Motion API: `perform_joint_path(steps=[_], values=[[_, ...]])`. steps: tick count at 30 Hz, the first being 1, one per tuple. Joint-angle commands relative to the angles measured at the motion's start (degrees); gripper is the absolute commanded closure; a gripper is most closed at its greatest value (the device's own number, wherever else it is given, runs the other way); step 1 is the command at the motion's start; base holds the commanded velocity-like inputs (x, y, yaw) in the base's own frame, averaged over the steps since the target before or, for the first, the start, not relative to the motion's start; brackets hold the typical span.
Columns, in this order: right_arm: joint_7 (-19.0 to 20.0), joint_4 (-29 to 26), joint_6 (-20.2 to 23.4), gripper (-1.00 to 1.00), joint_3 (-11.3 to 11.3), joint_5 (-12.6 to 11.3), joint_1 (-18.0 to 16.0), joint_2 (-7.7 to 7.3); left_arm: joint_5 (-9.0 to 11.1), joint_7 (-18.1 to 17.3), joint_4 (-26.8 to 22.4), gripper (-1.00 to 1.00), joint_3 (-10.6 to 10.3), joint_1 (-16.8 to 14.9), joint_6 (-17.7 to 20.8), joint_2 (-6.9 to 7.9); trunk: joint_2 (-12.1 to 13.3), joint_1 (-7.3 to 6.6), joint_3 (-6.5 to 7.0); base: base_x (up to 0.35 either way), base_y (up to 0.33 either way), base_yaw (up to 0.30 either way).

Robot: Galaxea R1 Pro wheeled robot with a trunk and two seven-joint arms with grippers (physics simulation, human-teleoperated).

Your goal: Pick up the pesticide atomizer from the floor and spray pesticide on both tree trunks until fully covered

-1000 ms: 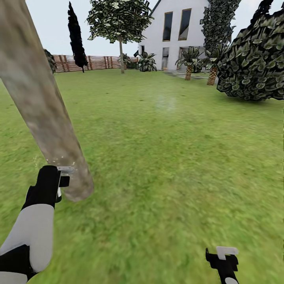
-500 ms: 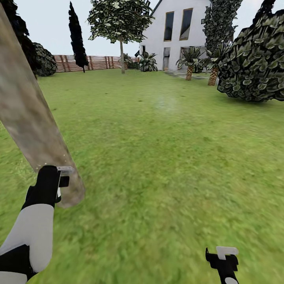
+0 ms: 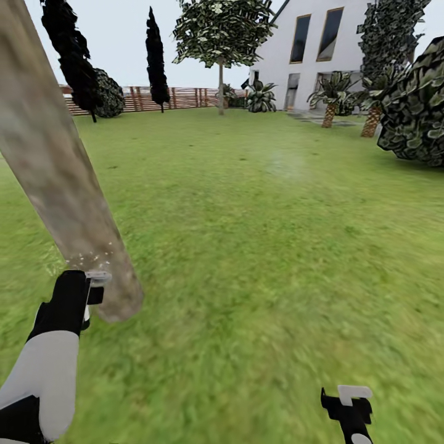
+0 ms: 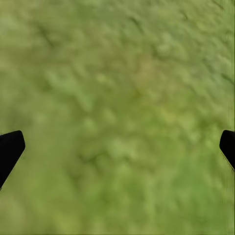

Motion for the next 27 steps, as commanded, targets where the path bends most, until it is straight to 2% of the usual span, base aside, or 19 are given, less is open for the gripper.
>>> perform_joint_path(steps=[1,9,24,25,27], values=[[-0.1,0.0,-0.1,-1.00,0.5,-0.6,0.0,-0.02,-0.6,-0.6,0.1,1.00,0.1,0.3,0.1,-0.04,0.0,0.00,-0.05,0.056,-0.265,0.278],[-0.1,0.0,-0.1,-1.00,0.5,-0.6,0.0,-0.02,-0.6,-0.9,0.5,1.00,0.1,0.8,0.0,-0.04,0.0,0.00,-0.05,0.005,-0.274,0.239],[-0.1,0.0,-0.1,-1.00,0.5,-0.6,0.0,-0.11,-0.6,-0.7,0.5,1.00,0.4,1.7,-0.1,-0.01,0.0,0.00,-0.05,0.018,-0.276,0.006],[-0.1,0.0,-0.1,-1.00,0.5,-0.6,0.0,-0.11,-0.6,-0.7,0.5,1.00,0.5,1.9,-0.1,0.17,0.0,0.00,-0.05,0.117,-0.276,0.005],[-0.1,0.0,-0.1,-1.00,0.5,-0.6,0.0,-0.11,-0.6,-0.4,0.5,1.00,2.1,2.7,-0.9,1.04,0.0,0.00,-0.05,0.120,-0.277,0.138]])
